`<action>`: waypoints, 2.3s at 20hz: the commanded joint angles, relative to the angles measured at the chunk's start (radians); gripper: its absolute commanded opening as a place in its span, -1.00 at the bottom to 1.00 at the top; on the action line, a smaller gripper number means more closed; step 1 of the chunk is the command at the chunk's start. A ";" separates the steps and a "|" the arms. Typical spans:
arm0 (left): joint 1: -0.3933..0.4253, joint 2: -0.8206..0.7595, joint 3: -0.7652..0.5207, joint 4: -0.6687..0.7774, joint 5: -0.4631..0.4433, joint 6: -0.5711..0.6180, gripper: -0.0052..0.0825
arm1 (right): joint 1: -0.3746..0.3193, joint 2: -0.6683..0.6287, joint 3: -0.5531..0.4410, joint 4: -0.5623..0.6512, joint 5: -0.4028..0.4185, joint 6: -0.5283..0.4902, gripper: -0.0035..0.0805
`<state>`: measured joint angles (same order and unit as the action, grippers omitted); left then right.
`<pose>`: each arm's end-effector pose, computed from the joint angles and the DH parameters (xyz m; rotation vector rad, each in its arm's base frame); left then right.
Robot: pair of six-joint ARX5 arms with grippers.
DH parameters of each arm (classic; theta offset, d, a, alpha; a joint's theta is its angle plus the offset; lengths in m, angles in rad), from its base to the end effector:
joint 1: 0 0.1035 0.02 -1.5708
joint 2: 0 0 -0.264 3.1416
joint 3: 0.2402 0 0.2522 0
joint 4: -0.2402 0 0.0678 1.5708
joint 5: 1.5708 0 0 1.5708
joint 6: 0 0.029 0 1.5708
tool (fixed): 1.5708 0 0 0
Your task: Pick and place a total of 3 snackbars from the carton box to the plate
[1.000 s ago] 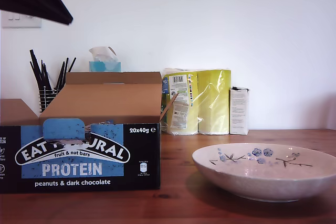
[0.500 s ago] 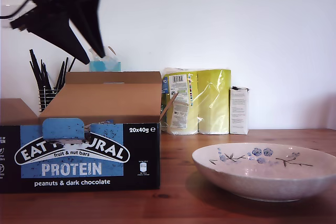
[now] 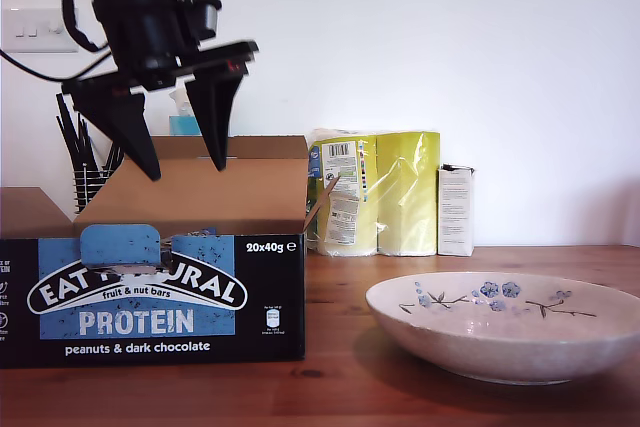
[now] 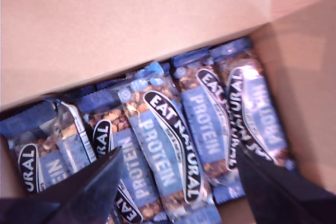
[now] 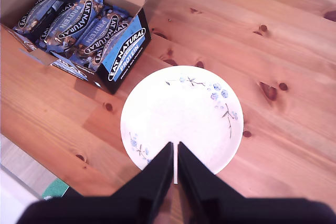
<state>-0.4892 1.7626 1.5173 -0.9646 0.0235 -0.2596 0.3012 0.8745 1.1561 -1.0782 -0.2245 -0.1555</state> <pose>0.3145 -0.1682 0.2708 0.0581 1.2322 -0.2893 0.1284 0.0467 0.3631 -0.1746 0.7648 0.5591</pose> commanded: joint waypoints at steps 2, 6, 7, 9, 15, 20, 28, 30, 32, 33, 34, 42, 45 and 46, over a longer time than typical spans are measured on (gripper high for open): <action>0.000 0.059 -0.004 0.001 -0.022 -0.021 0.62 | 0.001 -0.002 -0.003 0.013 -0.001 -0.003 -0.95; 0.000 0.098 -0.004 0.009 -0.032 -0.026 0.62 | 0.001 -0.002 -0.003 0.017 -0.001 -0.003 -0.95; 0.000 0.107 -0.004 0.014 -0.031 -0.029 0.62 | 0.001 -0.002 -0.003 0.017 -0.001 -0.003 -0.95; 0.001 0.113 -0.004 0.024 -0.029 -0.029 0.62 | 0.007 -0.002 -0.003 0.019 -0.001 -0.003 -0.95; 0.014 0.173 -0.004 0.038 -0.006 -0.029 0.61 | 0.014 -0.002 -0.003 0.020 -0.001 -0.003 -0.95; 0.018 0.175 -0.005 0.030 -0.006 -0.033 0.34 | 0.014 -0.002 -0.003 0.019 -0.001 -0.003 -0.95; 0.019 0.177 -0.004 0.000 -0.005 -0.028 -0.45 | 0.016 -0.002 -0.003 0.023 -0.001 -0.003 -0.95; 0.019 0.176 0.004 -0.008 -0.005 -0.023 -0.51 | 0.021 -0.002 -0.003 0.023 -0.001 -0.003 -0.95; 0.017 0.171 0.036 -0.042 -0.005 -0.020 -0.51 | 0.020 -0.002 -0.003 0.022 -0.001 -0.003 -0.95; 0.016 0.166 0.063 -0.071 -0.005 -0.011 -0.51 | 0.020 -0.002 -0.003 0.022 -0.001 -0.003 -0.95; 0.010 0.160 0.094 -0.102 -0.006 -0.001 -0.51 | 0.020 -0.002 -0.003 0.022 -0.001 -0.003 -0.95; -0.167 0.063 0.228 -0.083 -0.005 0.029 -0.51 | 0.019 -0.047 -0.004 -0.013 -0.001 0.018 -0.95; -0.281 0.064 0.228 0.039 -0.003 0.039 -0.51 | 0.019 -0.118 -0.004 -0.063 -0.003 0.017 -0.95; -0.314 0.065 0.228 0.092 -0.003 0.057 -0.51 | 0.019 -0.143 -0.004 -0.085 -0.007 0.017 -0.95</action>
<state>-0.8024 1.8164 1.7561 -0.9051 0.0196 -0.2184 0.3161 0.7475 1.1561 -1.1545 -0.2264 -0.1390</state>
